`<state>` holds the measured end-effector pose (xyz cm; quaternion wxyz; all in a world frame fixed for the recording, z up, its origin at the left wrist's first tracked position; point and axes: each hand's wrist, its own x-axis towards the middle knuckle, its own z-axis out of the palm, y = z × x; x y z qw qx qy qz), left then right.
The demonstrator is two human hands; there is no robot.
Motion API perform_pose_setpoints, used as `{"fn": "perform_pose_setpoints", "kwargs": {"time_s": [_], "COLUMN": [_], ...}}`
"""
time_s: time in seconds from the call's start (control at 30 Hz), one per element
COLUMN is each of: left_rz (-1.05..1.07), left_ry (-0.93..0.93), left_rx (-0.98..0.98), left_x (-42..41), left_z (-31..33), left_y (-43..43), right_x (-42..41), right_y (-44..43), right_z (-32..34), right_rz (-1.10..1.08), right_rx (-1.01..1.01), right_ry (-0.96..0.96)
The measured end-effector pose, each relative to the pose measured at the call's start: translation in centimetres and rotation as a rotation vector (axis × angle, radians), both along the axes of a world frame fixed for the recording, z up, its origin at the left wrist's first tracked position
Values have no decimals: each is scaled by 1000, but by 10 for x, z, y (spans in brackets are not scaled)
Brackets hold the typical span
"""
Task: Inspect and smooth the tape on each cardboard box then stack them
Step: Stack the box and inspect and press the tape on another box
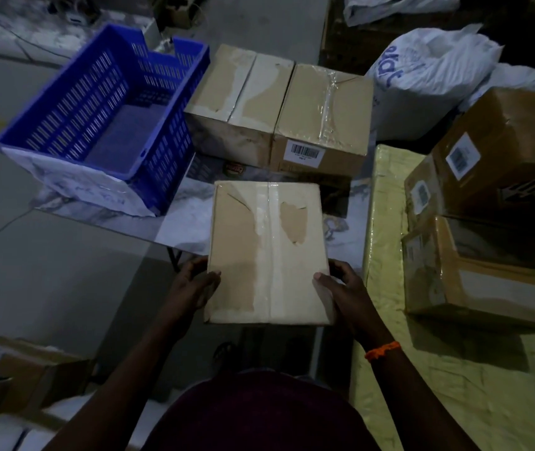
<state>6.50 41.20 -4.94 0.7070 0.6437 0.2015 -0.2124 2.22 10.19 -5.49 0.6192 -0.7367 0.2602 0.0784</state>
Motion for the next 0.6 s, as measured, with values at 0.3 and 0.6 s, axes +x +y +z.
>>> {"fn": "perform_pose_setpoints", "kwargs": {"time_s": [0.3, 0.6], "left_rz": [-126, -189], "left_ry": [-198, -170], "left_rx": [303, 177], "left_x": [60, 84], "left_z": [22, 57], "left_y": [-12, -30], "right_x": [64, 89], "right_y": [-5, 5], "right_z": [14, 48], "right_rz": [-23, -11], "right_rx": [30, 138], "right_ry": [5, -24]}}
